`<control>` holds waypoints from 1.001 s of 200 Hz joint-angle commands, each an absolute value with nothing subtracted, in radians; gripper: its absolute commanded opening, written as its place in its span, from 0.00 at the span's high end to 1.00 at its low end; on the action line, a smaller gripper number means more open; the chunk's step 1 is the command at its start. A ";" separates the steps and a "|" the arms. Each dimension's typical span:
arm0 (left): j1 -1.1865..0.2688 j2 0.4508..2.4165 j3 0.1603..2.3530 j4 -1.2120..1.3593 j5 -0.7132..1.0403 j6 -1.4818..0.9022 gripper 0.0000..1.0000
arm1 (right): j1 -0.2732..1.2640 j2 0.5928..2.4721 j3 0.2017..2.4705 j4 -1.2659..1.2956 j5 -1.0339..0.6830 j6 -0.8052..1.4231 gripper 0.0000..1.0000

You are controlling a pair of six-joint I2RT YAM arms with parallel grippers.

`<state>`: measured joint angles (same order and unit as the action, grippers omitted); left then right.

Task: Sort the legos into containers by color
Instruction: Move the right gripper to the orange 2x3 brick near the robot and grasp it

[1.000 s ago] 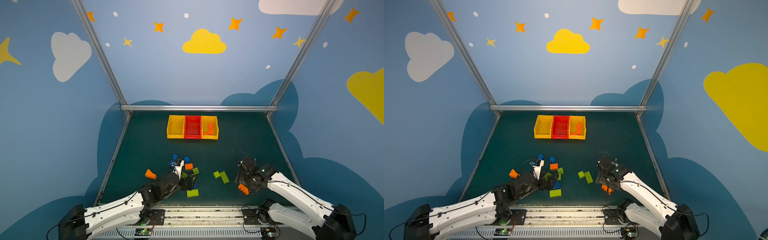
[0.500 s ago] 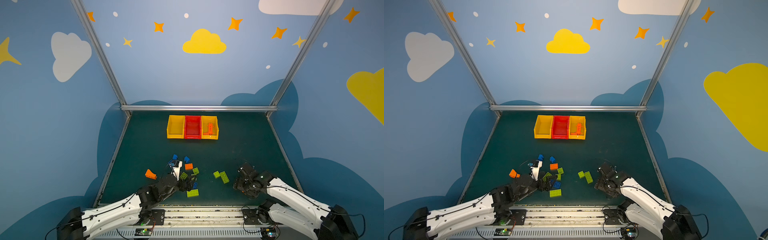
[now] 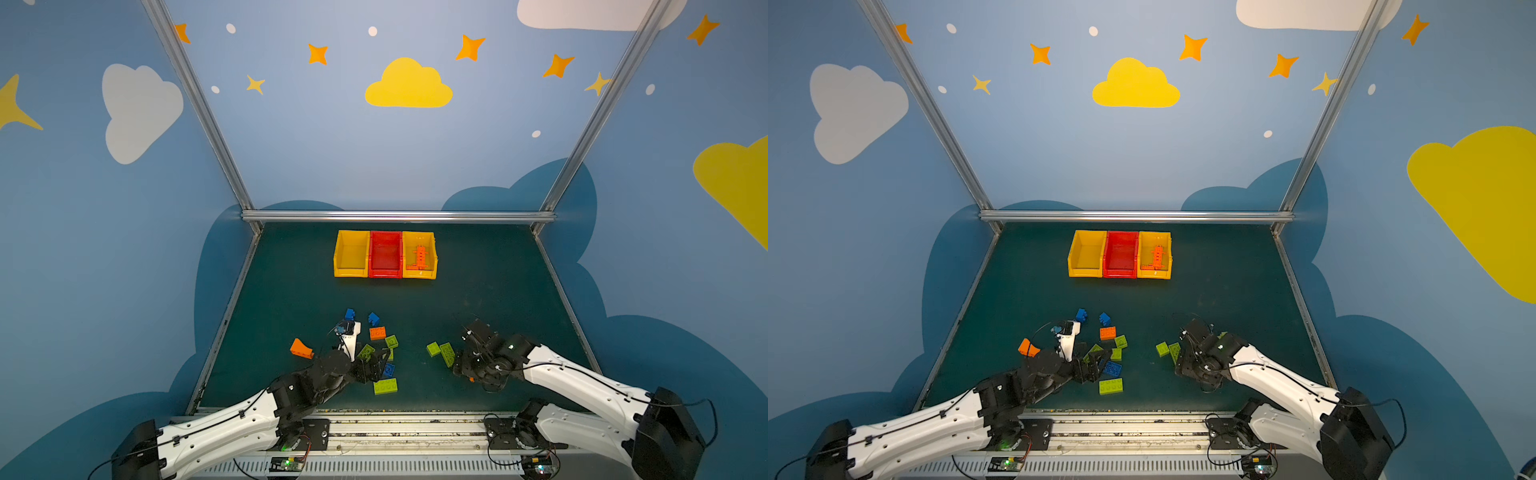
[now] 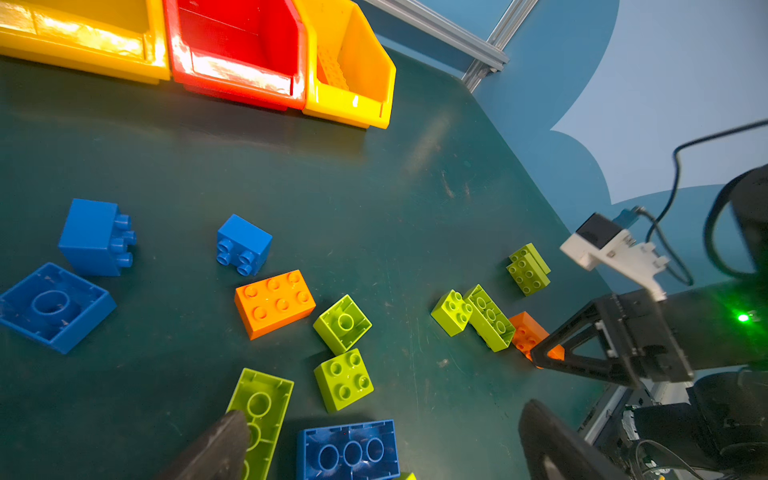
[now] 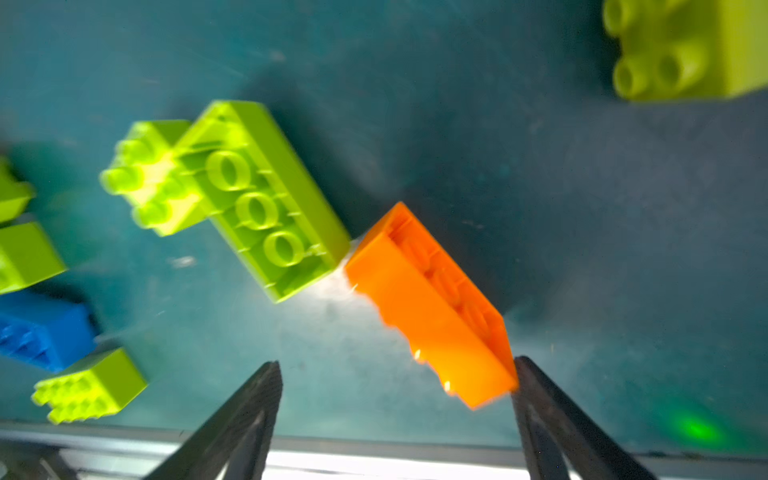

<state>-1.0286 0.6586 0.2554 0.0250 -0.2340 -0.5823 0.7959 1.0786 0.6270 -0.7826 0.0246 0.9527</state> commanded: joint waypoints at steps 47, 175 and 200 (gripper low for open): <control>-1.030 0.635 0.242 -0.009 -0.266 -0.590 0.00 | 0.798 1.130 0.729 -0.931 0.149 0.724 0.24; -1.031 0.687 0.262 -0.026 -0.285 -0.597 0.00 | 0.800 1.400 0.723 -0.764 0.113 0.607 0.85; -1.031 0.700 0.261 -0.022 -0.291 -0.594 0.00 | 0.797 1.346 0.781 -0.807 0.152 0.601 0.87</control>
<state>-1.0286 0.6910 0.2501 -0.0093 -0.2722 -0.5995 0.7959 1.3956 0.7177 -0.7670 0.1127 0.6151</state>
